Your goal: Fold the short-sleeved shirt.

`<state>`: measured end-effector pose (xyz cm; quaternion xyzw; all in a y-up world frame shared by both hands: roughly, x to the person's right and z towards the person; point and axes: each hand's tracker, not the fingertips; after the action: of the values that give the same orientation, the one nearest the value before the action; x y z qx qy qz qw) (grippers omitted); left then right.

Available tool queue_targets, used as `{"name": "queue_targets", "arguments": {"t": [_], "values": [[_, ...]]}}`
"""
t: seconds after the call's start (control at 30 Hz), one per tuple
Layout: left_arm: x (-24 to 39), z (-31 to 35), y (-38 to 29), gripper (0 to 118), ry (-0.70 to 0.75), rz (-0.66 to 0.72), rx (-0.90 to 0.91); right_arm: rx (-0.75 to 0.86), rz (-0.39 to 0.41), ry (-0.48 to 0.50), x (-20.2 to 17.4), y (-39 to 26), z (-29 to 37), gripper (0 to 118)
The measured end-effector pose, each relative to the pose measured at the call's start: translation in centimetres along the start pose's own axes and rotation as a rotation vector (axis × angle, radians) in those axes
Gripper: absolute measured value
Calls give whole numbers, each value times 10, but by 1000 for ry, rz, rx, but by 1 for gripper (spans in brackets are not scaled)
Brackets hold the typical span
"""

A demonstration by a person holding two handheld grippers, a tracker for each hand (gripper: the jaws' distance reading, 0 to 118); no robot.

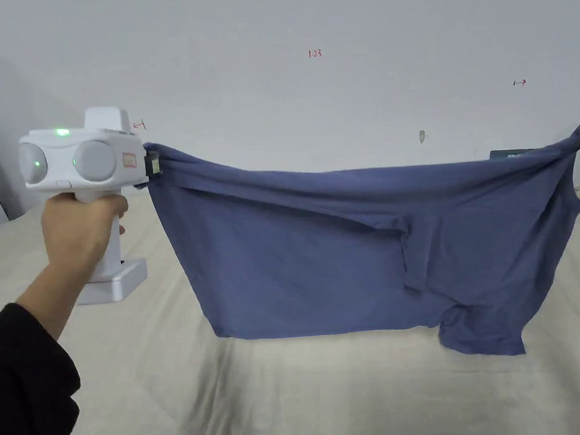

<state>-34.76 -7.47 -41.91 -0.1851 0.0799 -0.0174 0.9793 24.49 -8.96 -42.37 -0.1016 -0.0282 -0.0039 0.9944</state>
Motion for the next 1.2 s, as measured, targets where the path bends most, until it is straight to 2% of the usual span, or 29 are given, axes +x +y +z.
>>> {"name": "queue_targets", "arguments": {"t": [0.13,0.33,0.5,0.83,1.0,1.2], "values": [[9,-10,-46,5,27,-63,-11,-53,71,-22,-15,-48,-4,5],[18,-16,-114,5,40,-112,-76,-150,112,-37,-41,-112,15,5],[17,-6,-170,5,26,-91,-141,-202,191,-58,-57,-160,43,5],[-10,58,-280,5,6,-14,-220,-262,150,-26,-56,-235,146,5],[-16,92,-329,5,6,-63,-280,-314,149,-14,-46,-274,187,5],[-25,143,-358,5,2,-55,-307,-353,114,-25,-35,-305,241,5]]}}
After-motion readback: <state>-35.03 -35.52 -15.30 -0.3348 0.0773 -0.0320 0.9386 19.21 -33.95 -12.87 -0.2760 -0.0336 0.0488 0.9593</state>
